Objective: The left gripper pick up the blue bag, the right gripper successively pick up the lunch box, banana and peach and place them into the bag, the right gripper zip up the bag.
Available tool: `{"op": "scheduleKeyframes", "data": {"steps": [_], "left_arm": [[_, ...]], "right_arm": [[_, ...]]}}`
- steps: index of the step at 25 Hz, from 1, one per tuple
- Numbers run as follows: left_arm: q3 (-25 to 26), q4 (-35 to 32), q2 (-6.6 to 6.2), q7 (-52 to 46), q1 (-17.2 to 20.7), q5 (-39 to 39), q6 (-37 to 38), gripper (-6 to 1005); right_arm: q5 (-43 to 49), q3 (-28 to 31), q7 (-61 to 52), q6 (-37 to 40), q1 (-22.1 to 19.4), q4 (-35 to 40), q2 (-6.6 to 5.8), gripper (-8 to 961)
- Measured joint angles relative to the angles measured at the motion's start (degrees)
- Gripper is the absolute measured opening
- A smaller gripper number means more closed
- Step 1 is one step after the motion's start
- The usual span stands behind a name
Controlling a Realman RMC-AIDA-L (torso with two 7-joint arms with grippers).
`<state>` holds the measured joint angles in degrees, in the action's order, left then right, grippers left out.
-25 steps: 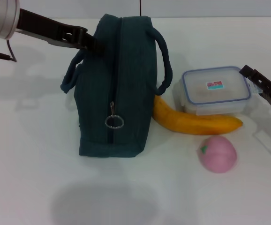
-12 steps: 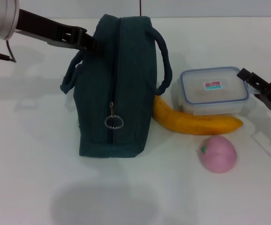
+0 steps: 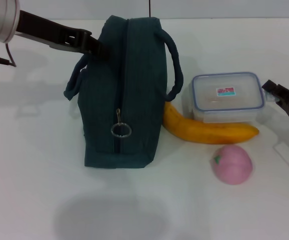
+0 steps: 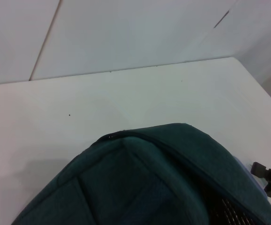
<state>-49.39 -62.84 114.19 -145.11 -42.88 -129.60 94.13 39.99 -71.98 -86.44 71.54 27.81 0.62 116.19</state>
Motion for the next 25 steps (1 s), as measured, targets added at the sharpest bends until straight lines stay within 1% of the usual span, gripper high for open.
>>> {"op": "scheduleKeyframes", "data": {"steps": [8, 13, 20, 25], "left_arm": [[0.0, 0.0, 0.08, 0.3, 0.0, 0.1, 0.1, 52], [0.0, 0.0, 0.12, 0.4, 0.1, 0.3, 0.1, 52], [0.0, 0.0, 0.26, 0.8, 0.2, 0.4, 0.3, 52], [0.0, 0.0, 0.59, 1.6, 0.2, 0.4, 0.4, 52]], "right_arm": [[0.0, -0.1, -2.1, 0.9, 0.2, 0.2, 0.0, 131], [0.1, -0.1, -2.5, 1.4, 0.2, 0.3, 0.0, 96], [0.1, -0.1, -3.2, 2.4, -0.2, 1.1, 0.0, 96], [0.0, 0.1, -10.7, 1.9, -0.2, 0.9, 0.0, 95]]}}
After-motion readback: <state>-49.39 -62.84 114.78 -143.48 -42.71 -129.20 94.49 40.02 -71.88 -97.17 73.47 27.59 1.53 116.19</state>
